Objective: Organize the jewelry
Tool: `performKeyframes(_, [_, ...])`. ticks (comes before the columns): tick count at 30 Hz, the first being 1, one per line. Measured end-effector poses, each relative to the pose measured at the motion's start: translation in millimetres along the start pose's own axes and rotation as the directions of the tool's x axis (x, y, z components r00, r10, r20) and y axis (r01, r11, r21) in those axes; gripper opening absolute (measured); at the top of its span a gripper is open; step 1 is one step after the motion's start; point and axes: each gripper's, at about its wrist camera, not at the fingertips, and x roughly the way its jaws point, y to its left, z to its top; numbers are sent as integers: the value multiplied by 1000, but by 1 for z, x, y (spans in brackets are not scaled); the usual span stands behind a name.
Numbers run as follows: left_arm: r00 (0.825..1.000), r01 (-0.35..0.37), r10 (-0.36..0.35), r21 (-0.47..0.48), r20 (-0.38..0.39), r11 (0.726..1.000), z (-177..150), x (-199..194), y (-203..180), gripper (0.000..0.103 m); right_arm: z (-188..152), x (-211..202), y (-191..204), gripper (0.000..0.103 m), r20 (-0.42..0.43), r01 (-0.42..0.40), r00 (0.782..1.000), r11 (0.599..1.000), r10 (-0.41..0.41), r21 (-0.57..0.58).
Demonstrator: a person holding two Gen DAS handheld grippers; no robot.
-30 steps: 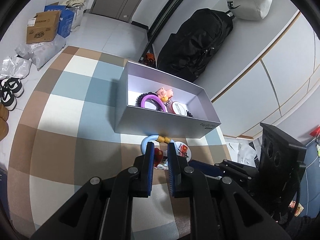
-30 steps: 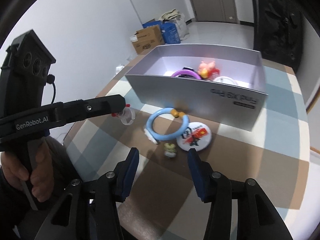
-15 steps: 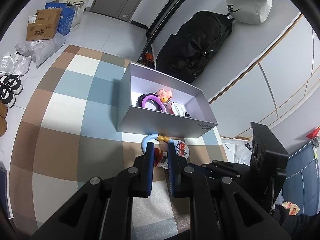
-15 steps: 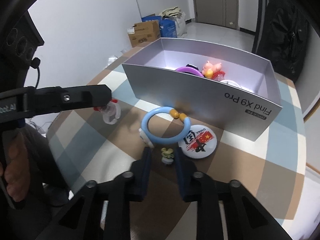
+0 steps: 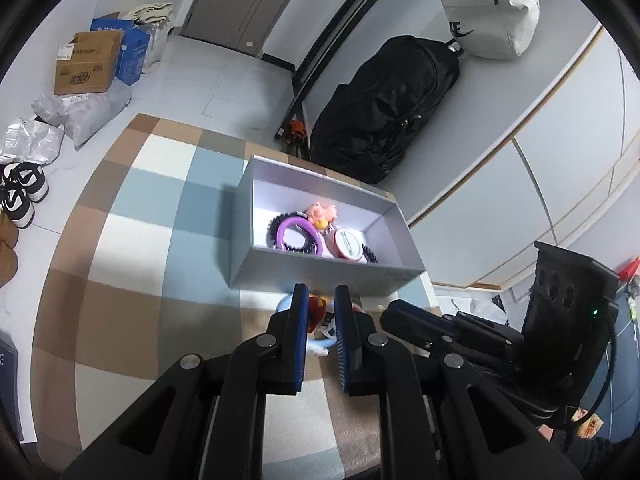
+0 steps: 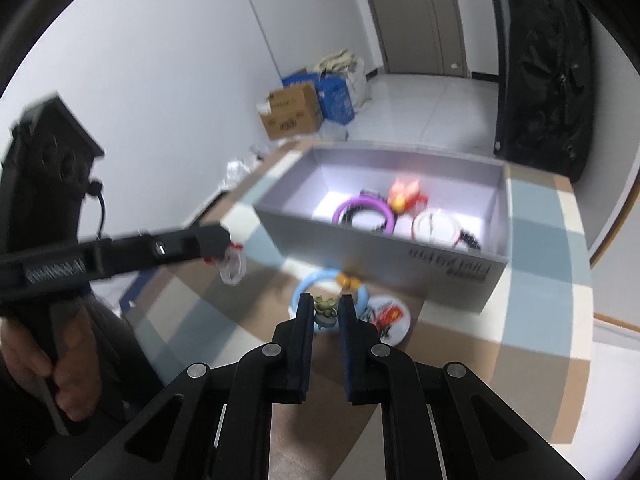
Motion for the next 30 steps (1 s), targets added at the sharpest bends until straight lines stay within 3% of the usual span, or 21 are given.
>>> performKeyframes(11, [1000, -11, 10, 35, 27, 999, 33, 2, -22, 8, 43, -16, -19, 11, 70, -61, 996, 995, 56, 79])
performKeyframes(21, [1000, 4, -4, 59, 3, 998, 60, 34, -20, 8, 83, -11, -45, 11, 107, -75, 992, 993, 65, 91])
performKeyframes(30, [999, 39, -38, 20, -37, 999, 67, 62, -3, 8, 89, 11, -76, 12, 93, -90, 993, 982, 75, 164])
